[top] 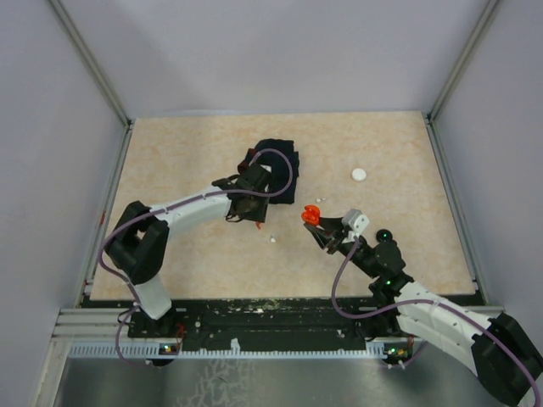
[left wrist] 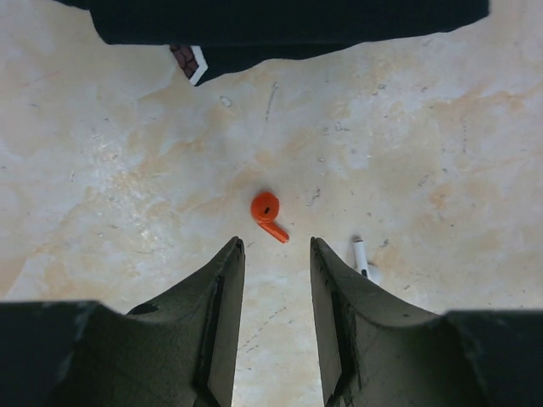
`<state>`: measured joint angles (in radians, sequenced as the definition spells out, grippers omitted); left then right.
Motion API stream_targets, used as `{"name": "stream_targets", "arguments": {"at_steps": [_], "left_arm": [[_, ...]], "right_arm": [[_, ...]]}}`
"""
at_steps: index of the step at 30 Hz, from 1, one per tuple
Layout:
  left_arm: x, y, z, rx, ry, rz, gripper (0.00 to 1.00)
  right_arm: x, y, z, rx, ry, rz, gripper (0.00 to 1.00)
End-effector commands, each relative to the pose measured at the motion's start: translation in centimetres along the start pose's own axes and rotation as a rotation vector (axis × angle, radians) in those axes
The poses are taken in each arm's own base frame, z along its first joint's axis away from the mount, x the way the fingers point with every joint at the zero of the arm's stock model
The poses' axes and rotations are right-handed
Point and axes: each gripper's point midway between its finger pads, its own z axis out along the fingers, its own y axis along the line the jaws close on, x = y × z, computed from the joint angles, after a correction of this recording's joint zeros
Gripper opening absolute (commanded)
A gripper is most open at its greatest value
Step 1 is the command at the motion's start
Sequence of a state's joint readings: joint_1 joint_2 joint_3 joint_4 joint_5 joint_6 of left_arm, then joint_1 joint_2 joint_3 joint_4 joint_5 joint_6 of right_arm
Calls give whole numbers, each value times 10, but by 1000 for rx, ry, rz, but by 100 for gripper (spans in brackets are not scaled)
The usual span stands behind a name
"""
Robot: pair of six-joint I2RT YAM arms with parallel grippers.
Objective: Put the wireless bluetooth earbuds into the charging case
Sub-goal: Pick up the earbud from the center of the board.
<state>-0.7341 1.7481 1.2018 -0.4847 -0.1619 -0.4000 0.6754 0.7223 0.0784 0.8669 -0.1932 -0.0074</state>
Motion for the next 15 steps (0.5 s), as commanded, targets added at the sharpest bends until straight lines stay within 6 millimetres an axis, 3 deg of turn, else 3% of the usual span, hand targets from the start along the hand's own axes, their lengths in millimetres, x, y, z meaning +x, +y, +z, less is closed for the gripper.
{"name": "stream_targets", "arguments": {"at_steps": [1,15], "left_arm": [[4,14,11,-101,24,-8,42],[1,9,31,-96,37,42,36]], "right_arm": [[-23,1,5,-12,-76,-16,0],[-22,-1,5,-4,-72,-19,0]]}}
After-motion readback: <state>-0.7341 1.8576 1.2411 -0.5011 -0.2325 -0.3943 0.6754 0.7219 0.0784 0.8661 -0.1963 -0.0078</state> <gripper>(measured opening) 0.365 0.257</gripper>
